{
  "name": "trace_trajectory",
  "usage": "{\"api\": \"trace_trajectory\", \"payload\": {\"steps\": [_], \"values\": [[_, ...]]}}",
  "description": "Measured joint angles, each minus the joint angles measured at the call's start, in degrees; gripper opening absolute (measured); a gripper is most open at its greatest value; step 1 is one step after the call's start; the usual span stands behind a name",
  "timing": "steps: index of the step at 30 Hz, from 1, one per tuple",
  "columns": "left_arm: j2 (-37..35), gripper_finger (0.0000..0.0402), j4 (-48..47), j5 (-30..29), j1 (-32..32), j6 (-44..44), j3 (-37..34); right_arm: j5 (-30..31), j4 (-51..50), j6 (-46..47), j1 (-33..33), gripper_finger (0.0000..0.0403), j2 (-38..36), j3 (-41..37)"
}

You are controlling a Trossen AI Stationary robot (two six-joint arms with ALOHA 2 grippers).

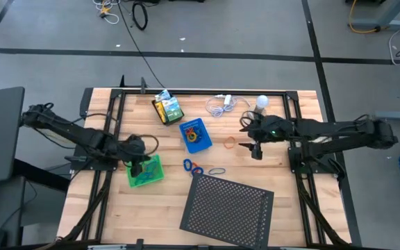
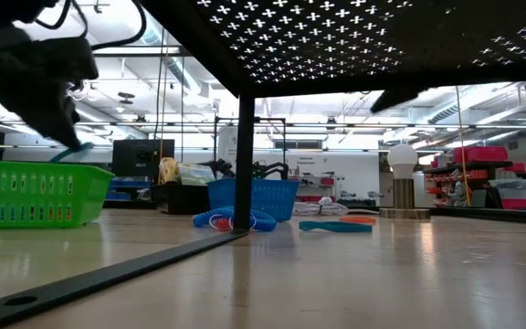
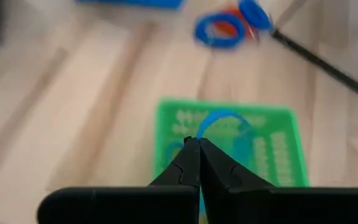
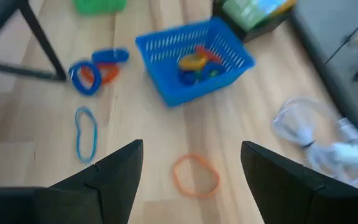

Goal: Pick & Place Office Desk Supplies
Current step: Put the top blue rubber band into the green bin

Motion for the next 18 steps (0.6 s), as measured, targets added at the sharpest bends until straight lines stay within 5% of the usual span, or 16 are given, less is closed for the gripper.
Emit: {"api": "trace_trajectory", "payload": {"steps": [18], "values": [[14.8, 0.0001, -1.5, 1.4, -7.4, -8.9, 0.0, -17.1, -15.1, -9.6, -10.9, 0.0279, 26.5, 17.8]]}}
